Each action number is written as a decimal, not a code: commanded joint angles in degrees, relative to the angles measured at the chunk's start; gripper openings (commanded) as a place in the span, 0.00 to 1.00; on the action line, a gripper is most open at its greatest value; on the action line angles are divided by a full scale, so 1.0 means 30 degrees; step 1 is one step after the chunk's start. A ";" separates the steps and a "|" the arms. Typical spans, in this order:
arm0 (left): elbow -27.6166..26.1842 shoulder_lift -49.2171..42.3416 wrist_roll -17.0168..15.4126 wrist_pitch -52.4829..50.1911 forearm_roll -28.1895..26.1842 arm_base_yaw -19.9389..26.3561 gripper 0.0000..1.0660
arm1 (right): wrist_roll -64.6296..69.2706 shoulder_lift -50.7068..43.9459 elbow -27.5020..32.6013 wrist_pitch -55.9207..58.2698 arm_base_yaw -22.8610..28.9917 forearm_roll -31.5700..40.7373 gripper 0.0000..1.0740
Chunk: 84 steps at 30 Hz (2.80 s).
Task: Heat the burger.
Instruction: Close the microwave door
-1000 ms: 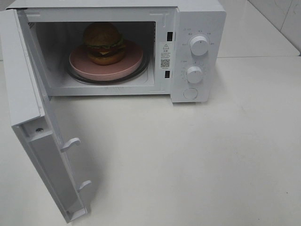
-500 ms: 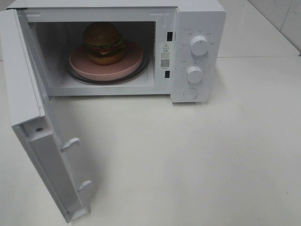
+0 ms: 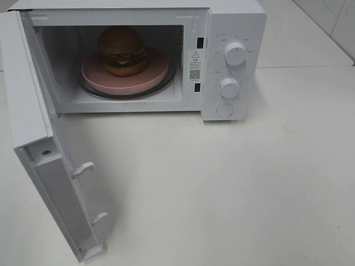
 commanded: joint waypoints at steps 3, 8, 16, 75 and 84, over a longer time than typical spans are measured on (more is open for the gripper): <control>0.0000 0.0019 -0.0019 -0.0134 -0.0172 0.0038 0.92 | -0.0095 -0.0477 0.0057 -0.0038 -0.0172 -0.0134 0.69; 0.0000 0.0019 -0.0019 -0.0134 -0.0172 0.0038 0.92 | -0.0076 -0.0477 0.0057 -0.0038 -0.0172 -0.0134 0.69; 0.0000 0.0019 -0.0019 -0.0134 -0.0172 0.0038 0.92 | -0.0076 -0.0477 0.0057 -0.0038 -0.0172 -0.0134 0.69; 0.3705 0.2311 -0.0229 -1.2548 0.0668 0.0038 0.00 | -0.0076 -0.0477 0.0057 -0.0038 -0.0172 -0.0134 0.69; 0.5309 0.7162 -0.0229 -1.9366 -0.0038 0.0038 0.00 | -0.0076 -0.0477 0.0057 -0.0038 -0.0172 -0.0134 0.69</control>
